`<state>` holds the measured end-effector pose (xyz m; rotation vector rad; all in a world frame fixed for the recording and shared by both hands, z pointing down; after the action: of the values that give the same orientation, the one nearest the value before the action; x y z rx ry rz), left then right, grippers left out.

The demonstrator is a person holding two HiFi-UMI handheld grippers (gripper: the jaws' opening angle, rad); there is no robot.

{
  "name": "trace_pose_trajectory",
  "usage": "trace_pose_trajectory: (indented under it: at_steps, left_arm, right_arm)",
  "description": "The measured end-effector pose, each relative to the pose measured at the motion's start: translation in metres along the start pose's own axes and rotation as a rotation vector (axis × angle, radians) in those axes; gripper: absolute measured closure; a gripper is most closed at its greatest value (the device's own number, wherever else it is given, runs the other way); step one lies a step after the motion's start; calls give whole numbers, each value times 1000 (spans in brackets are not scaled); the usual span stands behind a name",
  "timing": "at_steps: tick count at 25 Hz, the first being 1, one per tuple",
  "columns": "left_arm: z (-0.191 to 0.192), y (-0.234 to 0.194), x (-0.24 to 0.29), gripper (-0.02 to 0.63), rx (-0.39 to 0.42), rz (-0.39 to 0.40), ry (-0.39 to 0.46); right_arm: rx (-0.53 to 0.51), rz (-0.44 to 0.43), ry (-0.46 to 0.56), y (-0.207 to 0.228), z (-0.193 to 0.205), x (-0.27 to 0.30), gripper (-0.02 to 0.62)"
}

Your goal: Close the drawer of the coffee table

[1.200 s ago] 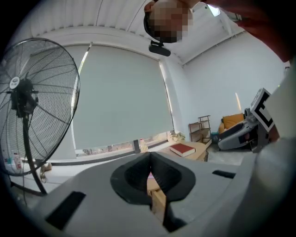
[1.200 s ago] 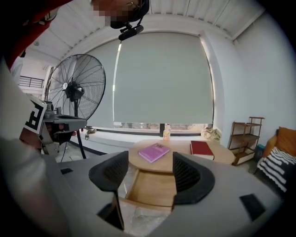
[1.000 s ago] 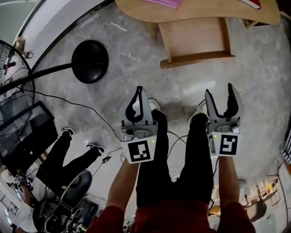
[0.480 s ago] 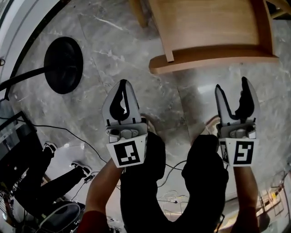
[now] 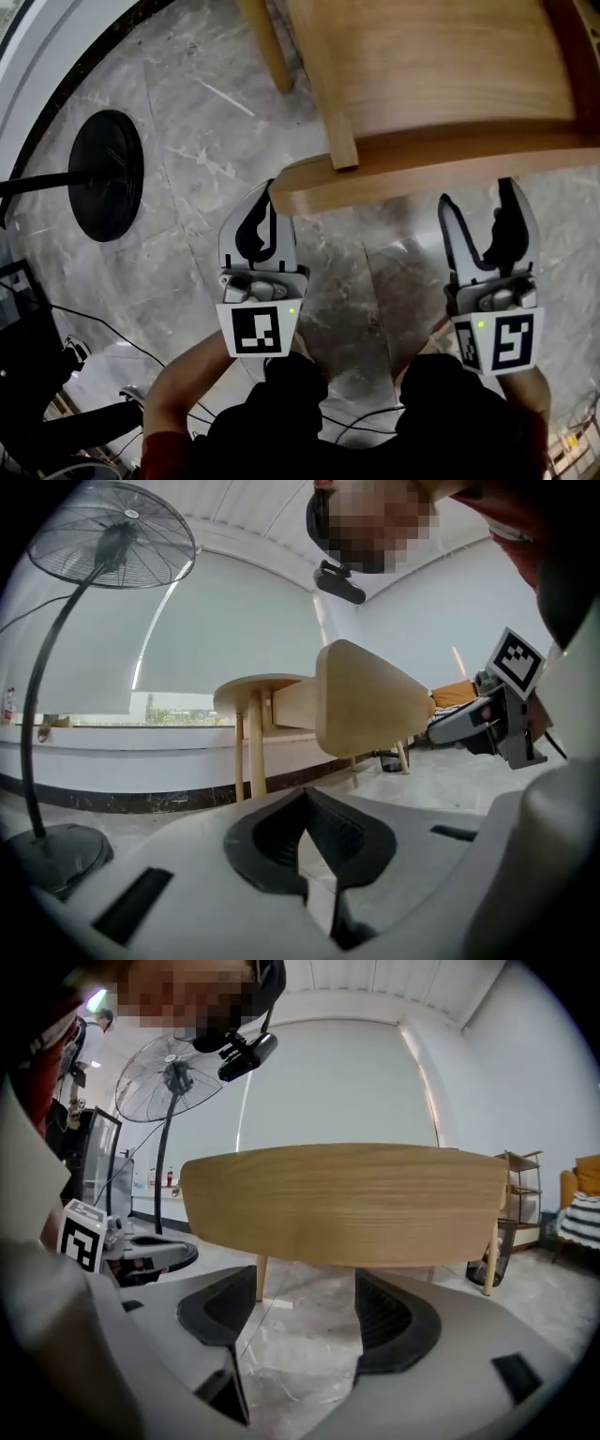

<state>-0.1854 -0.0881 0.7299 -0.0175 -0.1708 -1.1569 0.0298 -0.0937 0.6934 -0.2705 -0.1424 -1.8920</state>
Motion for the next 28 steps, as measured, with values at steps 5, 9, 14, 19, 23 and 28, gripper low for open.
trace_pose_trajectory:
  at_steps: [5, 9, 14, 19, 23, 28]
  left_arm:
    - [-4, -6, 2, 598, -33, -91, 7]
    - [-14, -2, 1, 598, -20, -107, 5]
    - [-19, 1, -3, 598, -21, -112, 20]
    - [-20, 0, -5, 598, -26, -122, 32]
    - [-22, 1, -5, 598, -27, -120, 36]
    - [-21, -2, -5, 598, -40, -121, 47]
  right_arm:
    - [41, 37, 36, 6, 1, 0, 290]
    - [43, 55, 56, 13, -6, -1, 290]
    - [35, 63, 68, 16, -9, -3, 290]
    - [31, 65, 92, 14, -11, -1, 290]
    - [-2, 63, 152, 10, -25, 1, 288]
    - [2, 92, 186, 12, -36, 11, 285]
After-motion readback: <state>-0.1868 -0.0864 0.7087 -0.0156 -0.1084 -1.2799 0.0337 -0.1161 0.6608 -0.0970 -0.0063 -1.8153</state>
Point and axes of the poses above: the fingertips, and each gripper's own axes: x forward along the fingers, y to its right, z out of its underside, the point moved 1 cm from there along -x, backward along the fingers, and after that the axes turned 5 degrees about z, right-handed, at the moved point
